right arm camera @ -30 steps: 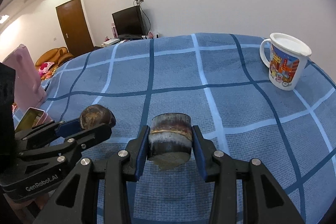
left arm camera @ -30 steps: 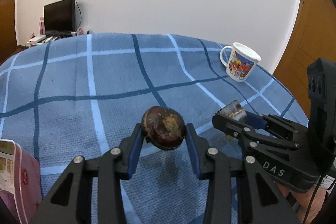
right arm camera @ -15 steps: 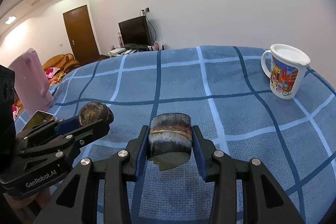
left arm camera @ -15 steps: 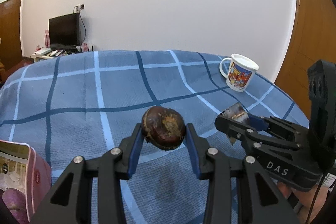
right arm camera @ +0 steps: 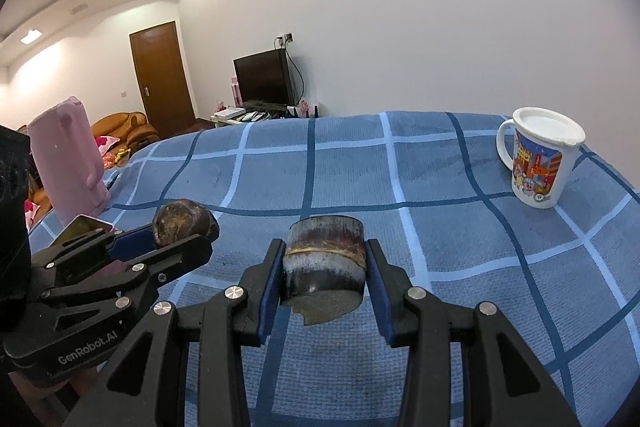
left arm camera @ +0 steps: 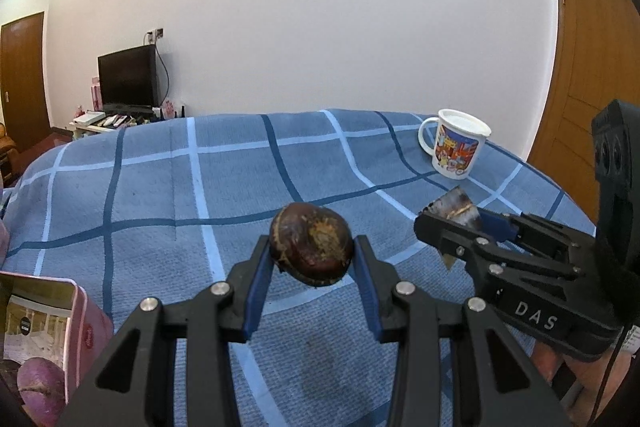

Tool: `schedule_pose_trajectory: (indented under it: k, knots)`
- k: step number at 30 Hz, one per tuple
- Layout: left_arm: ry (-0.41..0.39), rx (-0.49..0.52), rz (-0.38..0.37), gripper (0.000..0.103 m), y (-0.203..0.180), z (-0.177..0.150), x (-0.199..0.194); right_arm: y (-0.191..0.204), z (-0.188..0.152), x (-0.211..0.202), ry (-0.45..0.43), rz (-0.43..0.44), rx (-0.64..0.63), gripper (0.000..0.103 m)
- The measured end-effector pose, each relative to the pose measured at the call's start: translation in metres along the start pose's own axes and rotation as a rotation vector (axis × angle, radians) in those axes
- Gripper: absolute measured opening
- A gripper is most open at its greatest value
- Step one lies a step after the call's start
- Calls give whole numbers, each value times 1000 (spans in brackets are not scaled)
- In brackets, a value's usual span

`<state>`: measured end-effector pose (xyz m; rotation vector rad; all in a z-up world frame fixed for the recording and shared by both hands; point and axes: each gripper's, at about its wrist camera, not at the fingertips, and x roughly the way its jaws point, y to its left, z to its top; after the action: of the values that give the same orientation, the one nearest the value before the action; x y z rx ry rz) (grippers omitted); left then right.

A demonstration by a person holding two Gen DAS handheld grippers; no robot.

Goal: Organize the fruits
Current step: 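Lift the dark brown fruit left while the right tool carries the root chunk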

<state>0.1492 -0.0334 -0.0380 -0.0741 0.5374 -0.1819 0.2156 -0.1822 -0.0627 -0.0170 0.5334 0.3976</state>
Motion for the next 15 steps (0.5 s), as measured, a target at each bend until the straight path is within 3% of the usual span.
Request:
schedule_pose_trajectory:
  k: [15]
  knots:
    - [-59, 31, 16, 42, -5, -4, -15, 3, -2, -13, -70, 3, -15, 41]
